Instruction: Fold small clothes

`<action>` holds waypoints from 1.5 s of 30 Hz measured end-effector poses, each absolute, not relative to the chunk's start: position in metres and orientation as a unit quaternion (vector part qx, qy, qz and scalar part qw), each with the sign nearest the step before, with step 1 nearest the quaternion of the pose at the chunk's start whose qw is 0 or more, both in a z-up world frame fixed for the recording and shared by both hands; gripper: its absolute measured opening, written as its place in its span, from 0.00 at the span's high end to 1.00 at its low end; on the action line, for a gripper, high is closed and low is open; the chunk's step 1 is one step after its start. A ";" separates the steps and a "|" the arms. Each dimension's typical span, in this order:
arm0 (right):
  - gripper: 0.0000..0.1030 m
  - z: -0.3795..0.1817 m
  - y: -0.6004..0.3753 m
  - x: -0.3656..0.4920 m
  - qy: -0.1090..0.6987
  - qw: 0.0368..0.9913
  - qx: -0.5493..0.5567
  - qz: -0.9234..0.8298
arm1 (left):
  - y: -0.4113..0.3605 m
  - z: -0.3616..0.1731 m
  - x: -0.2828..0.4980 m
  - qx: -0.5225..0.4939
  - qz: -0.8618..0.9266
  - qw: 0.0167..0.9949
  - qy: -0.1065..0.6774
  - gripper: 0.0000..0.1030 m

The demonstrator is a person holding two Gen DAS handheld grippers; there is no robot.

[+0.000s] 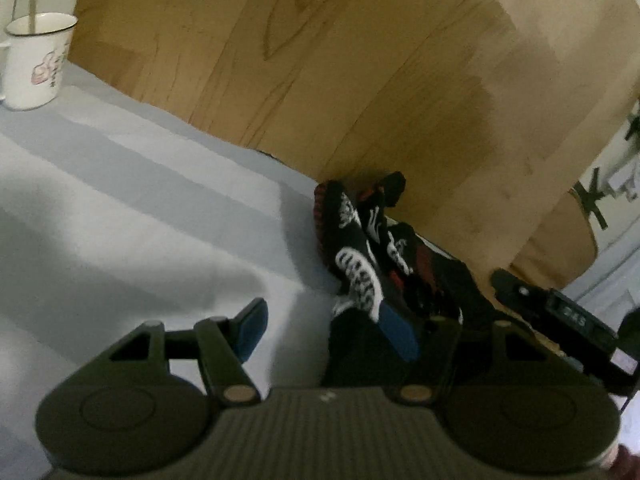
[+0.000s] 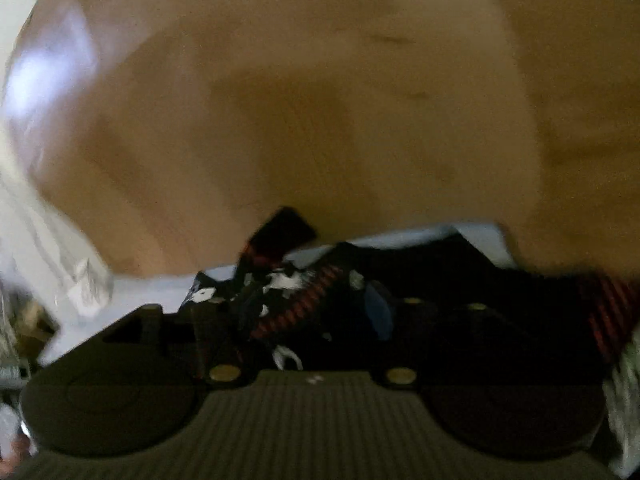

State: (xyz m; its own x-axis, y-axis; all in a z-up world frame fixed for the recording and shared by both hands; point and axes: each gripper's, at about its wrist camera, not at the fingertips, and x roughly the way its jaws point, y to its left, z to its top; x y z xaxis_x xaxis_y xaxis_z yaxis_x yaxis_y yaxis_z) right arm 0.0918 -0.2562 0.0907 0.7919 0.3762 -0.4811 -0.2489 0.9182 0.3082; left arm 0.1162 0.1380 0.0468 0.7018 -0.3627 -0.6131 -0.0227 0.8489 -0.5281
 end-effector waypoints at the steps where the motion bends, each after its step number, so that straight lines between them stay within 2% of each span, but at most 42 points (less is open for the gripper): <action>1: 0.30 0.090 -0.239 0.105 0.291 0.936 0.082 0.181 | 0.136 0.047 0.120 -0.261 -0.094 0.885 0.374 0.39; 2: 0.26 0.088 -0.221 0.118 0.305 0.931 0.049 0.194 | 0.134 0.047 0.123 -0.264 -0.093 0.885 0.373 0.39; 4: 0.26 0.079 -0.189 0.138 0.318 0.926 0.004 0.205 | 0.131 0.045 0.125 -0.265 -0.088 0.885 0.374 0.39; 8: 0.28 0.053 -0.161 0.164 0.345 0.920 0.011 0.184 | 0.132 0.036 0.130 -0.264 -0.074 0.879 0.390 0.39; 10: 0.81 0.045 -0.169 0.181 0.365 0.914 0.039 0.172 | 0.133 0.033 0.134 -0.259 -0.067 0.879 0.396 0.39; 11: 0.91 0.047 -0.185 0.184 0.361 0.914 0.076 0.169 | 0.133 0.032 0.135 -0.257 -0.065 0.879 0.397 0.39; 15: 0.91 0.081 -0.274 0.148 0.263 0.922 0.222 0.179 | 0.132 0.033 0.151 -0.251 -0.069 0.882 0.393 0.39; 19: 0.91 0.100 -0.354 0.074 0.156 0.941 0.258 0.153 | 0.116 0.031 0.179 -0.252 -0.115 0.877 0.392 0.36; 22: 0.91 0.088 -0.392 0.031 0.138 0.956 0.242 0.093 | 0.105 0.023 0.199 -0.246 -0.124 0.873 0.403 0.35; 26: 0.91 0.054 -0.419 0.015 0.174 0.951 0.253 0.043 | 0.096 0.011 0.216 -0.243 -0.126 0.865 0.420 0.36; 28: 0.84 0.035 -0.429 0.015 0.201 0.933 0.296 0.045 | 0.089 0.010 0.218 -0.224 -0.122 0.872 0.418 0.38; 29: 0.75 0.028 -0.432 0.016 0.211 0.922 0.322 0.051 | 0.083 0.011 0.218 -0.207 -0.118 0.878 0.416 0.39; 30: 0.59 0.024 -0.435 0.016 0.217 0.912 0.345 0.054 | 0.079 0.011 0.219 -0.193 -0.116 0.881 0.415 0.46; 31: 0.53 0.020 -0.438 0.016 0.215 0.904 0.366 0.056 | 0.073 0.012 0.219 -0.179 -0.117 0.884 0.416 0.62; 32: 0.47 0.018 -0.440 0.015 0.212 0.899 0.378 0.056 | 0.068 0.012 0.220 -0.166 -0.123 0.885 0.417 0.72; 34: 0.48 0.020 -0.437 0.023 0.212 0.897 0.383 0.052 | 0.059 0.016 0.218 -0.141 -0.118 0.893 0.410 0.87; 35: 0.56 0.022 -0.435 0.026 0.213 0.899 0.379 0.051 | 0.059 0.021 0.217 -0.134 -0.118 0.897 0.404 0.87; 36: 0.78 0.027 -0.433 0.025 0.206 0.902 0.375 0.056 | 0.063 0.026 0.215 -0.132 -0.121 0.902 0.392 0.87; 38: 0.89 0.038 -0.429 0.018 0.168 0.905 0.380 0.089 | 0.082 0.040 0.212 -0.143 -0.129 0.912 0.363 0.87; 41: 0.88 0.052 -0.417 0.008 0.140 0.912 0.363 0.127 | 0.122 0.042 0.213 -0.202 -0.146 0.900 0.359 0.87; 42: 0.87 0.053 -0.409 0.008 0.157 0.919 0.339 0.123 | 0.133 0.038 0.214 -0.221 -0.149 0.892 0.364 0.87; 44: 0.87 0.046 -0.392 0.016 0.214 0.934 0.272 0.085 | 0.147 0.022 0.219 -0.241 -0.134 0.878 0.391 0.80; 45: 0.82 0.039 -0.386 0.021 0.248 0.939 0.232 0.054 | 0.149 0.015 0.220 -0.232 -0.104 0.878 0.404 0.76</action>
State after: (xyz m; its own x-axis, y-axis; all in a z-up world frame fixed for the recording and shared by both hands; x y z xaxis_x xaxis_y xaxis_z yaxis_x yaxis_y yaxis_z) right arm 0.0210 -0.3860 0.0386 0.8708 0.2159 -0.4417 0.0144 0.8868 0.4618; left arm 0.2204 0.1488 0.0151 0.6512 -0.3711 -0.6620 -0.0045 0.8704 -0.4923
